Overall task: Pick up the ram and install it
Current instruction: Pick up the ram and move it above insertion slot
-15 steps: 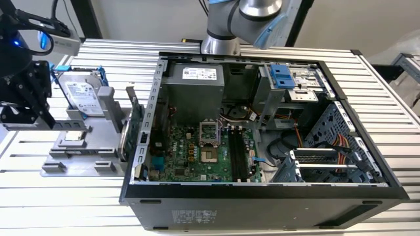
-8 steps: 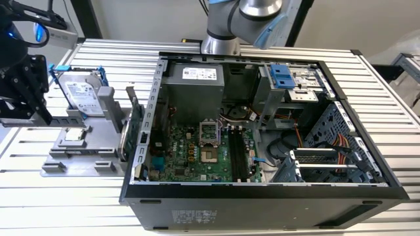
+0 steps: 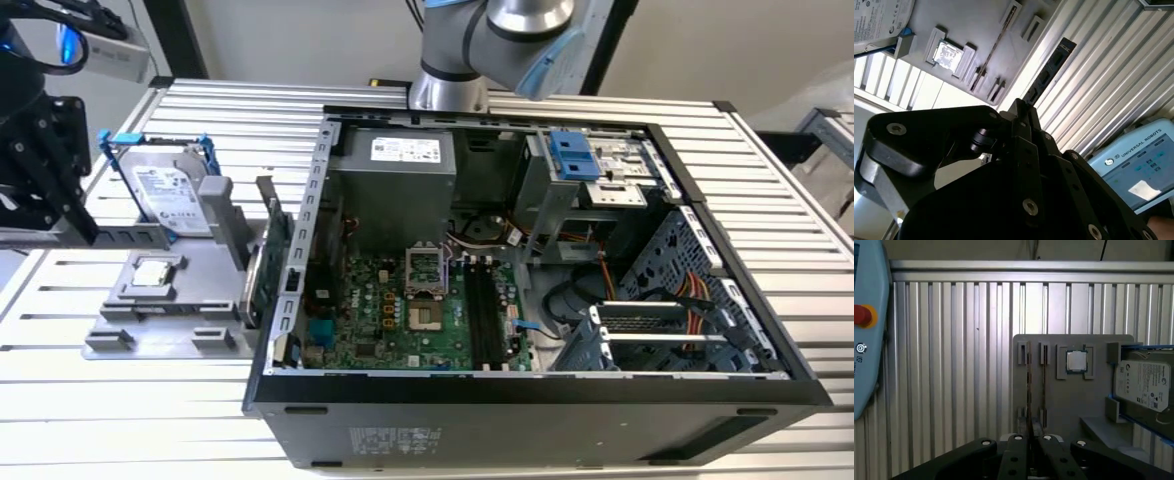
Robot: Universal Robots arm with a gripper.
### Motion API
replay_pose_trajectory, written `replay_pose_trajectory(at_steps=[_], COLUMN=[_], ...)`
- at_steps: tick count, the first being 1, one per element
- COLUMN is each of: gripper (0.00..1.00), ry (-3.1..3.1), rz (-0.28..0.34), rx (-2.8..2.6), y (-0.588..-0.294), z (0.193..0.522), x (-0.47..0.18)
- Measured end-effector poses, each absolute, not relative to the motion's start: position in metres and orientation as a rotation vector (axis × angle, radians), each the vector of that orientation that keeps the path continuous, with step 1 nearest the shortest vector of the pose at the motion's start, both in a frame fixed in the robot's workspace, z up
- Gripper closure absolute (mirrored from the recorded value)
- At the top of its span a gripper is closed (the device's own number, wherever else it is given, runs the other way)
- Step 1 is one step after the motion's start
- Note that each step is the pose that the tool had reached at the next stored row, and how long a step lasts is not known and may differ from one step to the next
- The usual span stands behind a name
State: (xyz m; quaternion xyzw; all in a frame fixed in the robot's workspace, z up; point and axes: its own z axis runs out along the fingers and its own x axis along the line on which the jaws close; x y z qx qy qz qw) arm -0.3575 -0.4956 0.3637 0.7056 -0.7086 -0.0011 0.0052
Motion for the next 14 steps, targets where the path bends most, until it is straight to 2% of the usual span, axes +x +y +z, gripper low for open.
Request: replay_pose_trajectory(at_steps=[14], gripper=[1.00], ry=[-2.219], rz=[-0.004], rx=[2.209], y=[-0.496], z=[0.378], x=[-0.357])
